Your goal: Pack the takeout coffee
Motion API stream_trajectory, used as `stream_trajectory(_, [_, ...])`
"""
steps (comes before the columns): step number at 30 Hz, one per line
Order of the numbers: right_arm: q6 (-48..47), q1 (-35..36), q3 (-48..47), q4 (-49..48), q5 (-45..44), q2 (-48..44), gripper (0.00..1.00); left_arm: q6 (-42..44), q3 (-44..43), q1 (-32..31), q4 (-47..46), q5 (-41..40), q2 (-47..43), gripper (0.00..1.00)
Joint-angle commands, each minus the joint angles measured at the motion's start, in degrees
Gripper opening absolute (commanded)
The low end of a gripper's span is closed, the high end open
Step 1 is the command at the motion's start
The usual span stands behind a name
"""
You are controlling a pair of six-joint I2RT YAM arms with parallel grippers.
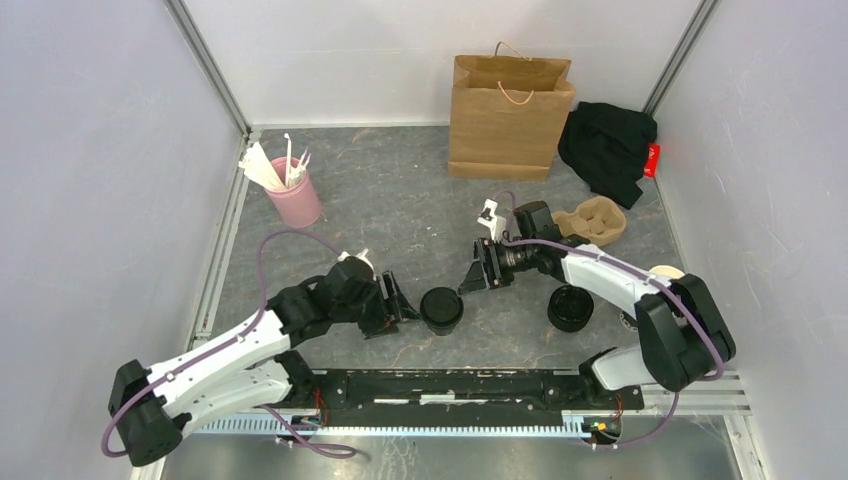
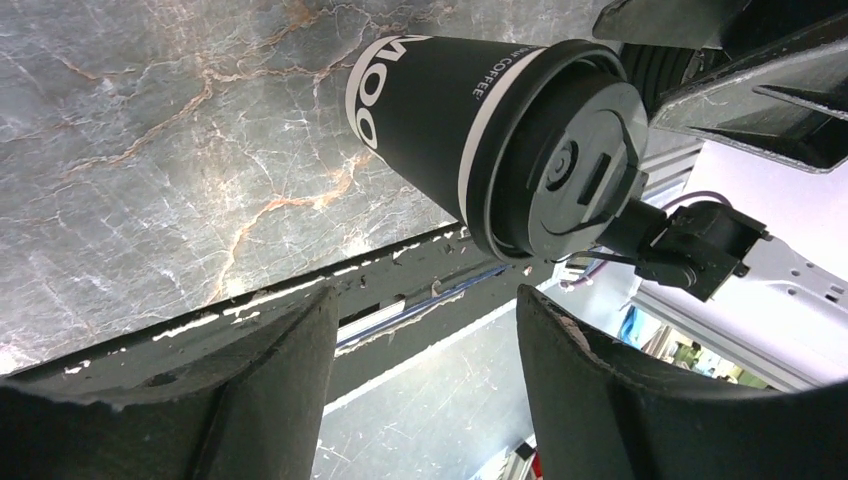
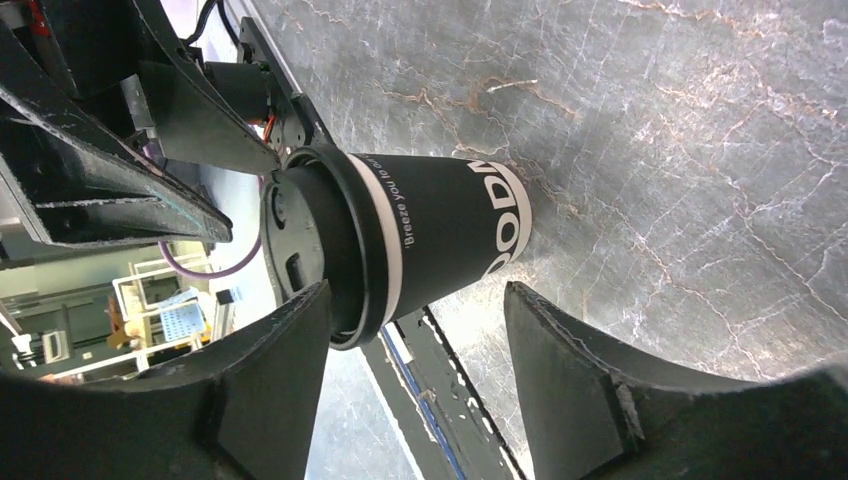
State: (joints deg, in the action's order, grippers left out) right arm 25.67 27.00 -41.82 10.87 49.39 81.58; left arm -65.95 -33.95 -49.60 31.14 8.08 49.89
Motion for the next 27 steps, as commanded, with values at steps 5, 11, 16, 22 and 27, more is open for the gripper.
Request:
stream_trajectory(5, [-6.1,0.3,-4.9,8.2,-3.4,-5.9,0.75,-0.9,-4.1,-0.2,6.6,-3.7,-6.3,0.77])
stream_trajectory(11, [-16.7,0.3,-7.6,23.3,-15.1,-11.4,0.81,-1.4,-10.6,-0.2,11.7,-6.7,-8.5,0.87])
stream_trajectory(16, [-17.5,0.3,-4.9,30.5,-19.9,-21.5,0.83,0.5,-16.2,-0.2,14.2,-7.9,-6.7,0.93])
stream_trajectory(22, [-10.1,0.3,-3.1,31.9,-22.2,-33.1,0.89,4.8,-20.3,-0.2,11.2,-7.6,0.8,0.96])
stream_trajectory(27, [-10.4,0.3,-3.8,34.3,-24.4,-34.7,0.92,7.2,-23.6,-0.1,10.3,-10.7,3.6,0.98])
